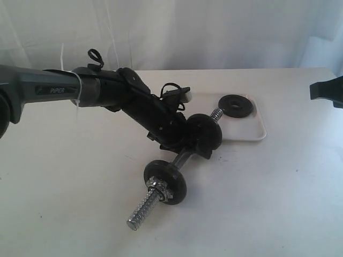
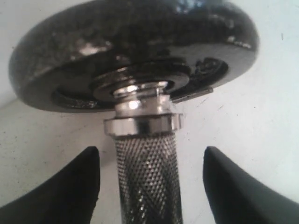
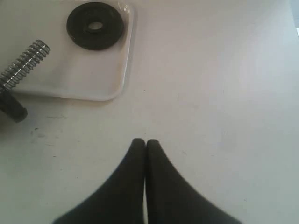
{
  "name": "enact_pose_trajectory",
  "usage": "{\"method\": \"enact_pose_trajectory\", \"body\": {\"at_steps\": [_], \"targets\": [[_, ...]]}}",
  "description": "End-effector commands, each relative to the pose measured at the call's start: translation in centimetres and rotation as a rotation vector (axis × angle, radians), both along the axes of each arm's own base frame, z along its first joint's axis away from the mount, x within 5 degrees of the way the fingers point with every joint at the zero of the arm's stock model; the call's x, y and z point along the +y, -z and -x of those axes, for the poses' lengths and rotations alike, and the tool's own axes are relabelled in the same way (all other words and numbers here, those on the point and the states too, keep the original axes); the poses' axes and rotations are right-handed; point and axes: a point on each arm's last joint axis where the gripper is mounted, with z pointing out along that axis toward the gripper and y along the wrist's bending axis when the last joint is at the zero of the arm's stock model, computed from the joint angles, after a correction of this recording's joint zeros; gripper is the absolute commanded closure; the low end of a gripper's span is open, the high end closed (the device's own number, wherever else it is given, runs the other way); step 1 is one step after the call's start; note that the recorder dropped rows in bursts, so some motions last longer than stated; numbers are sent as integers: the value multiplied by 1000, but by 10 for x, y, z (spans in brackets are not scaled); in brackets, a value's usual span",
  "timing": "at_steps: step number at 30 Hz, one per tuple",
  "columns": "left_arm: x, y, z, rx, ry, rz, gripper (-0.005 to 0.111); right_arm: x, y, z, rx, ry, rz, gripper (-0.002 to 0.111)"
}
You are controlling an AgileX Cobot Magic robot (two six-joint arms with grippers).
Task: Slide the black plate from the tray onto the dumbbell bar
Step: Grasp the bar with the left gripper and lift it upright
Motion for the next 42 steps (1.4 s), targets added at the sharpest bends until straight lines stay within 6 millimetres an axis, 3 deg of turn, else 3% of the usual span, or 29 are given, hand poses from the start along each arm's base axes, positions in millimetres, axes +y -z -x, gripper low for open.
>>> {"method": "enact_pose_trajectory", "body": {"at_steps": [1, 15, 18, 25, 32, 42], "targets": [[-2, -2, 0, 0, -17, -6, 41, 0, -3, -2, -21, -2, 3, 108], [-13, 14, 2, -18, -50, -17, 44, 0, -3, -1, -18, -3, 3, 108], [-13, 13, 3, -13, -46, -15, 59, 0, -3, -2, -22, -2, 3, 108], [-9, 18, 9, -25, 68, -88, 107, 0, -3, -2, -22, -2, 3, 108], [-6, 16, 10, -98, 175, -117, 107, 0, -3, -2, -21, -2, 3, 108], [-3, -16, 16, -254, 352, -100, 107, 0, -3, -3, -25, -1, -1, 108]]}}
